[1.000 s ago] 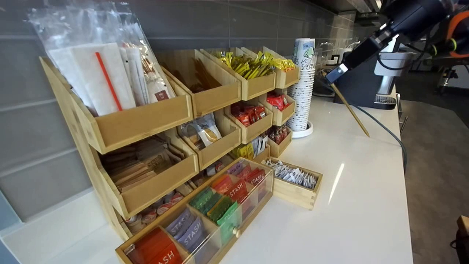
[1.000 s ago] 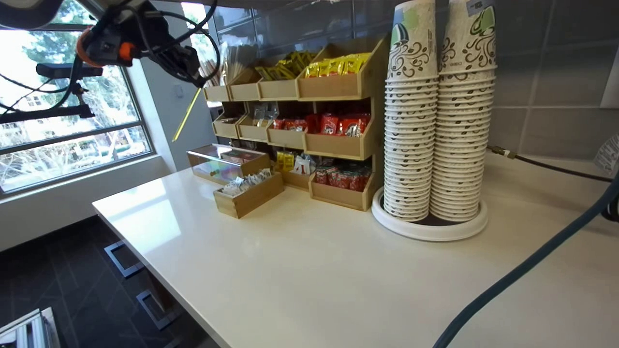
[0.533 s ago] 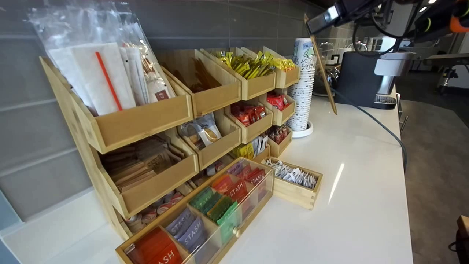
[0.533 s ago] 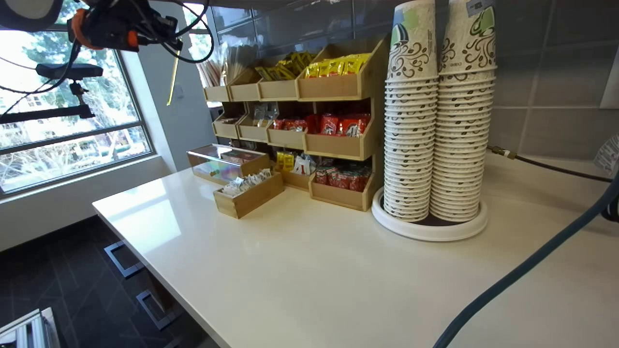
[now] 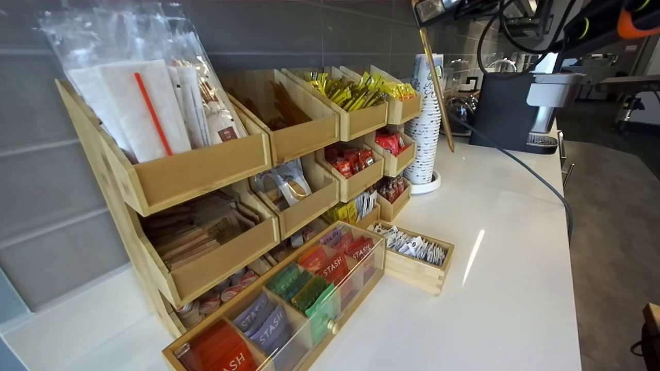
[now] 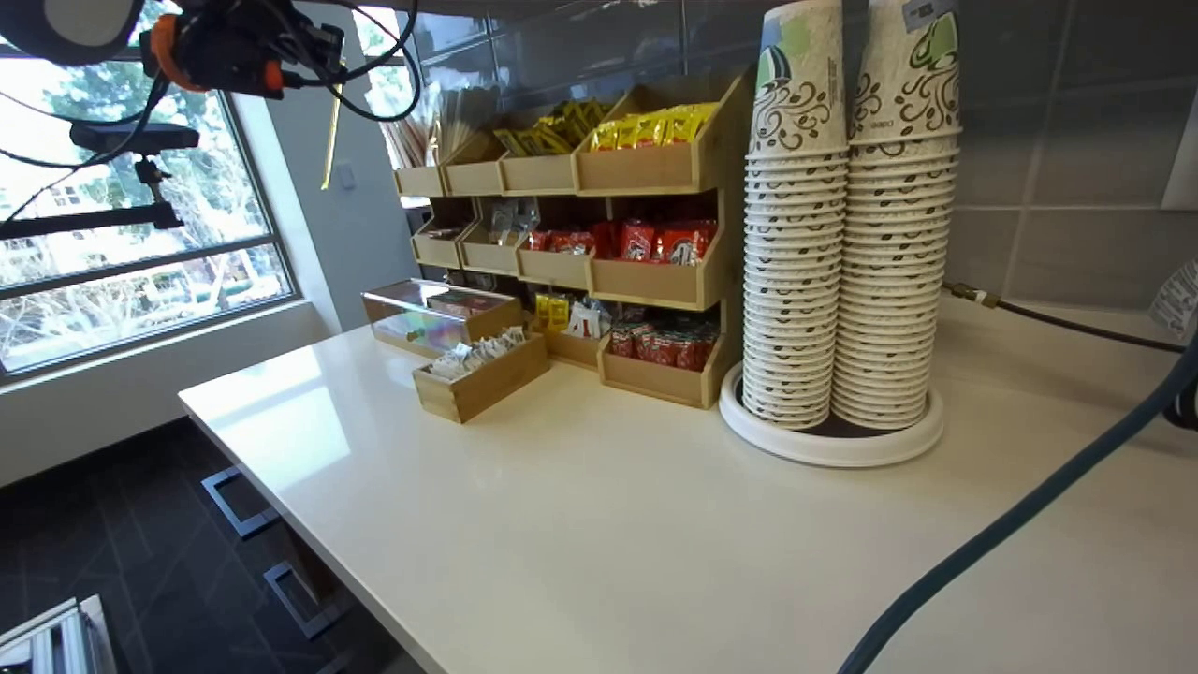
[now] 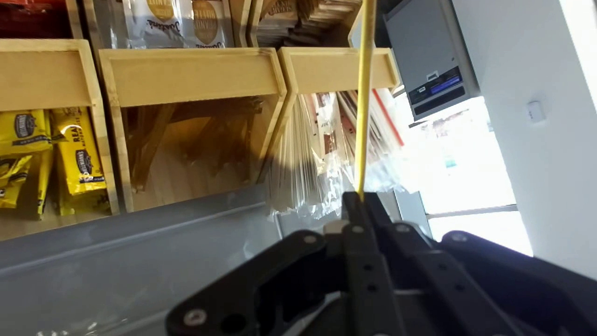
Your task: Move the brown chopstick closer to the other sticks
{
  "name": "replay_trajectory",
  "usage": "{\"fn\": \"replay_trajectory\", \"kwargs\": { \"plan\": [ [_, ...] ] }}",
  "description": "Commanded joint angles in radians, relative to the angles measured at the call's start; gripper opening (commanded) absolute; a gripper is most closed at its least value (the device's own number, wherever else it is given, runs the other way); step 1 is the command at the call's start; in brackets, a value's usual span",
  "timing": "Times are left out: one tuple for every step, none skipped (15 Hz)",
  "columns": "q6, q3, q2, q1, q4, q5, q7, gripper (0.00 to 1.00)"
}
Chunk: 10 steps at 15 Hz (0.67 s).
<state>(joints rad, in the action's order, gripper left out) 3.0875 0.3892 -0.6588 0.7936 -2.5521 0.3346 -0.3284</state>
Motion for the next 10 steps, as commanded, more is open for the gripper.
{"fn": "replay_trajectory", "kwargs": {
  "plan": [
    [0.05,0.02,0.024,0.029,0.022,-0.024,0.056,0.01],
    [0.088,0.031,0.036,0.049,0.036,-0.019,0.062,0.01],
    [0.127,0.044,0.046,0.07,0.044,-0.023,0.071,0.01],
    [0.171,0.057,0.059,0.086,0.051,-0.033,0.085,0.01],
    [0.213,0.066,0.074,0.112,0.063,0.027,0.053,0.01],
    [0.259,0.087,0.09,0.138,0.071,0.027,0.057,0.01],
    [0.302,0.117,0.106,0.176,0.087,0.028,0.059,0.01],
    [0.337,0.143,0.119,0.208,0.098,0.026,0.067,0.01],
    [0.378,0.179,0.136,0.25,0.112,0.019,0.074,0.01],
    [0.409,0.207,0.15,0.284,0.127,0.014,0.085,0.01]
  ]
}}
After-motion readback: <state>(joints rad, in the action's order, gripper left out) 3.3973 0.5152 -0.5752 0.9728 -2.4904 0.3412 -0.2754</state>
